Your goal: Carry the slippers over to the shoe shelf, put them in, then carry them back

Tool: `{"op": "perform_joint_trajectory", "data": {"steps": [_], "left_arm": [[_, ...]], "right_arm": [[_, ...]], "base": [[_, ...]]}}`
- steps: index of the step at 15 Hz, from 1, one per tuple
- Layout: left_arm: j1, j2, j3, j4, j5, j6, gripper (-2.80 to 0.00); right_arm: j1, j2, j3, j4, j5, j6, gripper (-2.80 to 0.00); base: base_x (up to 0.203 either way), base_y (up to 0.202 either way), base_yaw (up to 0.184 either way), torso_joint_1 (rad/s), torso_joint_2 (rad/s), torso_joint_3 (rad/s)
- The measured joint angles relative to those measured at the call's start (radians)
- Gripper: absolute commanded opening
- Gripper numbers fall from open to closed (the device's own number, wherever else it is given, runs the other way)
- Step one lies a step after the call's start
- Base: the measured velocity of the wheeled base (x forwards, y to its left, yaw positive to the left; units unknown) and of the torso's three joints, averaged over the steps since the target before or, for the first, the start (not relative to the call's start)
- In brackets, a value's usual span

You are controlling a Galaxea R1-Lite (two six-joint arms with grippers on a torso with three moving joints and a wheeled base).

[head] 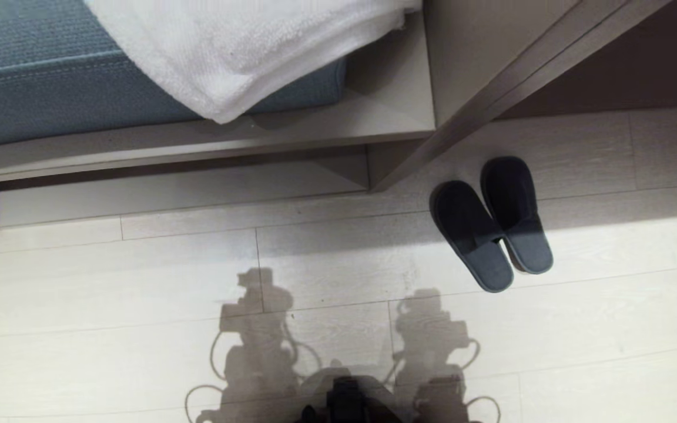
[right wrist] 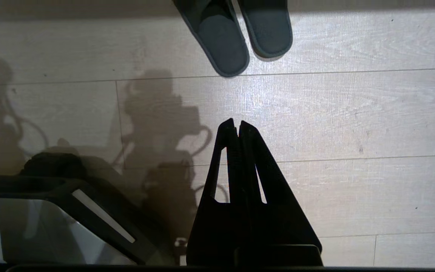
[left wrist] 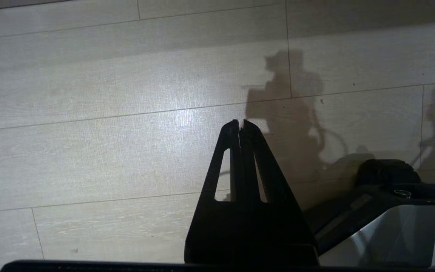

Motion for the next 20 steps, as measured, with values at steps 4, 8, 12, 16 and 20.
{"op": "perform_joint_trajectory", "data": {"steps": [4, 8, 12, 16, 20], "left_arm": [[0.0, 0.0, 0.0, 0.0, 0.0, 0.0, -2.8], [0.0, 0.0, 0.0, 0.0, 0.0, 0.0, -2.8], [0.0, 0.0, 0.0, 0.0, 0.0, 0.0, -2.8], [0.0, 0.0, 0.0, 0.0, 0.0, 0.0, -2.8], [0.0, 0.0, 0.0, 0.0, 0.0, 0.0, -2.8]], "right_arm": [[0.0, 0.0, 0.001, -0.001, 0.0, 0.001, -2.8], [0.0, 0.0, 0.002, -0.001, 0.0, -0.006, -2.8], [0.0, 0.001, 0.001, 0.0, 0.0, -0.016, -2.8], [0.0, 0.001, 0.0, 0.0, 0.0, -0.012, -2.8], [0.0, 0.001, 0.0, 0.0, 0.001, 0.002, -2.8]], "base": [[0.0, 0.0, 0.0, 0.002, 0.0, 0.204], [0.0, 0.0, 0.0, 0.002, 0.0, 0.208], [0.0, 0.0, 0.0, 0.0, 0.0, 0.206], [0.0, 0.0, 0.0, 0.003, 0.0, 0.198], [0.0, 0.0, 0.0, 0.002, 0.0, 0.202]]}}
